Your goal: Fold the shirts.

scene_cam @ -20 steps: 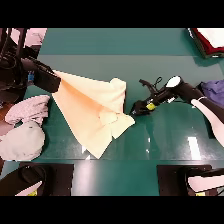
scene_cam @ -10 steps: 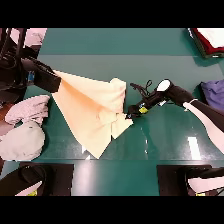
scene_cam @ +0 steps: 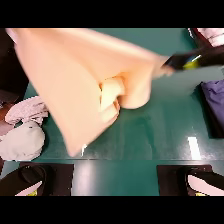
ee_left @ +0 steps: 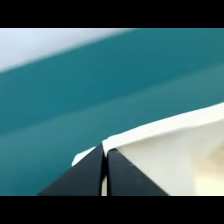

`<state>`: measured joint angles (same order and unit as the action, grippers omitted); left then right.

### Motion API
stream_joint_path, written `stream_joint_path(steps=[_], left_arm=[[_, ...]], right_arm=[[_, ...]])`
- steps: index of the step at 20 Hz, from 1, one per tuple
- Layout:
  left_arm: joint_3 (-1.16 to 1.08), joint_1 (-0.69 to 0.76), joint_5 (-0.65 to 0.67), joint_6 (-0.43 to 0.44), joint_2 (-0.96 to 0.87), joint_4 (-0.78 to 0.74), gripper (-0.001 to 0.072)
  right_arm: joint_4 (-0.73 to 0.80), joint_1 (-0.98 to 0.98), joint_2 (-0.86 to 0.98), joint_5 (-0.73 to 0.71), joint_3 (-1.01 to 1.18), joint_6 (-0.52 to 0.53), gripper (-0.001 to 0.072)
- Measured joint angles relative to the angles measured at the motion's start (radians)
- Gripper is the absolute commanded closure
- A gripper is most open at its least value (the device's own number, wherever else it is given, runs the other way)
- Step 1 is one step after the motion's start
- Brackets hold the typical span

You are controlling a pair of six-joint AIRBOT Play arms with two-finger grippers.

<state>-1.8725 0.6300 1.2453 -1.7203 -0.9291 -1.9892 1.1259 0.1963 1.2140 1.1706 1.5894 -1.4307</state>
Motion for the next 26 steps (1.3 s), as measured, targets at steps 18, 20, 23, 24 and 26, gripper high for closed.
stream_joint_path(steps=[18,20,23,24,26], left_arm=[[-0.166,-0.002,-0.308,0.109,0.036,0.508,0.0684],[-0.106,-0.003,-0.232,0.071,-0.001,0.381,0.0684],[-0.01,-0.059,-0.138,0.027,-0.09,0.224,0.0684],[0.023,-0.093,-0.113,0.019,-0.129,0.206,0.0684],[0.09,-0.177,-0.081,0.007,-0.214,0.202,0.0684]], right_arm=[[0.08,-0.189,-0.335,-0.161,0.385,0.013,0.0694],[0.077,-0.189,-0.256,-0.086,0.378,-0.002,0.0694],[0.071,-0.179,-0.075,0.085,0.372,-0.035,0.0693],[0.071,-0.168,-0.011,0.137,0.372,-0.043,0.0693],[0.07,-0.134,0.128,0.223,0.37,-0.051,0.0693]])
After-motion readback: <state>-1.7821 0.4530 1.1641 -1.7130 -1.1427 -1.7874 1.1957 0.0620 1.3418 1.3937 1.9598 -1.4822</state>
